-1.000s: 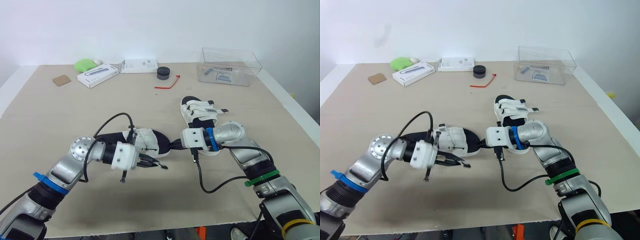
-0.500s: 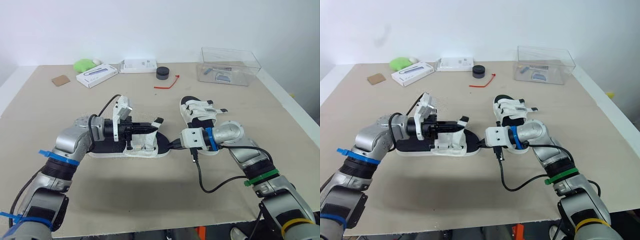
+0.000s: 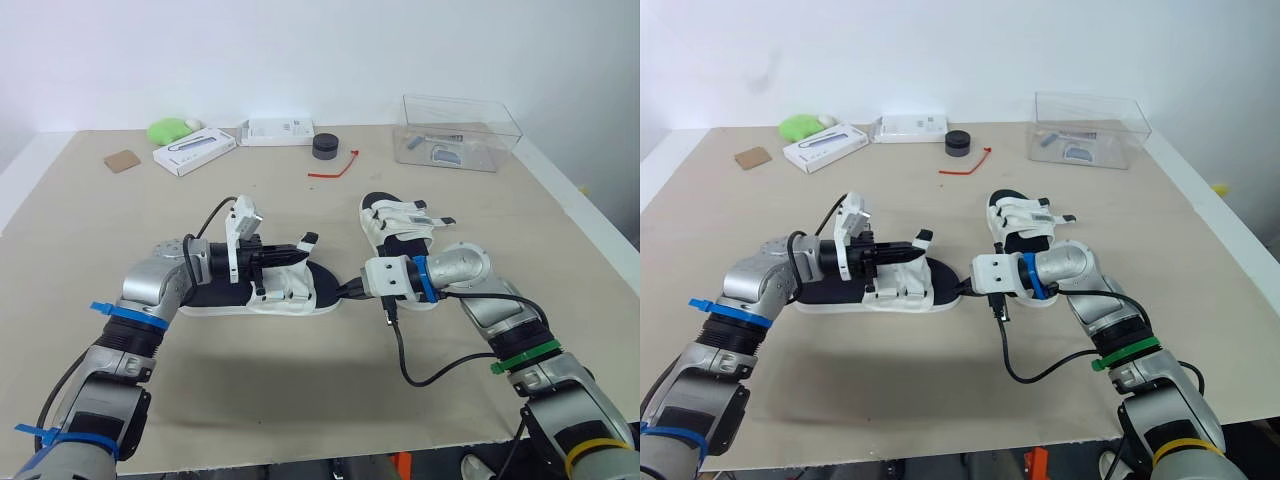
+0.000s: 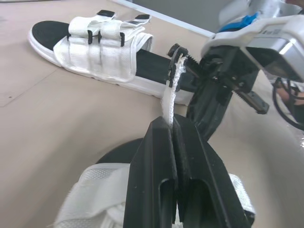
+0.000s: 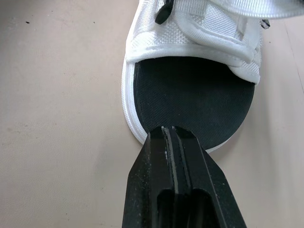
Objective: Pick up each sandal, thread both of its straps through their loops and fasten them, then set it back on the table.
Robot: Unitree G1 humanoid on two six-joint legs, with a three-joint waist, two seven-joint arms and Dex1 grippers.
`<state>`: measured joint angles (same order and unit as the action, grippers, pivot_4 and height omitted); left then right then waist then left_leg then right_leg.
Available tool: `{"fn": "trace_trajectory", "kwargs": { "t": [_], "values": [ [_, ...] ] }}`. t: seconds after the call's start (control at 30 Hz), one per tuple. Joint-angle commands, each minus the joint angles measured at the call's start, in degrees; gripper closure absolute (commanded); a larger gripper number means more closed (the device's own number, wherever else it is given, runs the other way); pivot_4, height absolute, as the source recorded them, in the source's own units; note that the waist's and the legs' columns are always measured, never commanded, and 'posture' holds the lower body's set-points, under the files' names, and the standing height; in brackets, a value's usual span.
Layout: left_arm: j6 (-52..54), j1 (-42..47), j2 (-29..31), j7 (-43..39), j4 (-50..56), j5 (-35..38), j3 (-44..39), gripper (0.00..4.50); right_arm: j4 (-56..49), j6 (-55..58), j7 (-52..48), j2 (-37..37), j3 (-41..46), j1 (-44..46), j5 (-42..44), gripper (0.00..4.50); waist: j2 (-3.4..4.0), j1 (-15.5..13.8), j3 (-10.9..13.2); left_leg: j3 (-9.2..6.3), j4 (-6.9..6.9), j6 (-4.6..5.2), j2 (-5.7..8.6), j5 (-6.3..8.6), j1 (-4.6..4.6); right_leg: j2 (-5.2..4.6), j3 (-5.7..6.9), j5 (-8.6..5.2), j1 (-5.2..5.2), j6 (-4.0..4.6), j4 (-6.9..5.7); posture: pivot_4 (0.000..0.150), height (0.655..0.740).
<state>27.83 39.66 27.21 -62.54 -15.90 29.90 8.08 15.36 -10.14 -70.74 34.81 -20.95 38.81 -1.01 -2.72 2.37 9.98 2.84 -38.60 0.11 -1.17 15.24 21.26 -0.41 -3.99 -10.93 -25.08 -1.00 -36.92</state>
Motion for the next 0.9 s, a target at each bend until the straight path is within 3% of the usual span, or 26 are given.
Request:
{"fn": "trace_trajectory", "kwargs": {
  "t": [0.03, 0.37, 0.7, 0.9],
  "values": [
    [-2.02, -0.4, -0.08, 2.03, -0.53, -2.6, -1.86, 4.48, 1.6, 0.79, -0.58, 1.42, -0.28, -0.41, -2.06, 4.5, 0.0, 0.0, 0.0, 0.0, 0.0, 0.0, 0.0, 0.0, 0.0, 0.0, 0.0, 0.0, 0.0, 0.0, 0.0, 0.15, 0.74],
    [-3.73, -2.5, -0.56, 3.07, -1.43, -5.48, -2.22, 4.48, 2.1, 0.45, -0.92, 1.53, -0.3, -0.07, -2.04, 4.5, -0.01, 0.11, -0.01, 0.01, -0.03, 0.0, -0.01, -0.03, -0.06, 0.01, -0.05, 0.09, 0.03, -0.02, 0.0, 0.15, 0.74],
    [-4.33, 0.92, 1.92, 2.39, -4.38, -5.65, -6.54, 0.13, 2.26, 0.34, -1.06, 1.58, 0.17, -0.19, -2.35, 4.5, -0.02, 0.22, -0.01, 0.0, 0.0, -0.02, -0.03, -0.02, 0.15, 0.04, -0.11, 0.08, -0.18, -0.03, 0.01, 0.15, 0.74],
    [-7.92, 5.97, 0.47, 0.49, -7.6, -6.28, -7.09, 0.06, 2.52, 0.33, -0.97, 1.32, 0.06, 0.11, -2.57, 4.5, -0.02, 0.23, 0.0, 0.04, -0.01, -0.02, -0.01, -0.02, 0.17, 0.02, -0.09, 0.08, -0.17, -0.04, 0.01, 0.15, 0.74]
  ]
}}
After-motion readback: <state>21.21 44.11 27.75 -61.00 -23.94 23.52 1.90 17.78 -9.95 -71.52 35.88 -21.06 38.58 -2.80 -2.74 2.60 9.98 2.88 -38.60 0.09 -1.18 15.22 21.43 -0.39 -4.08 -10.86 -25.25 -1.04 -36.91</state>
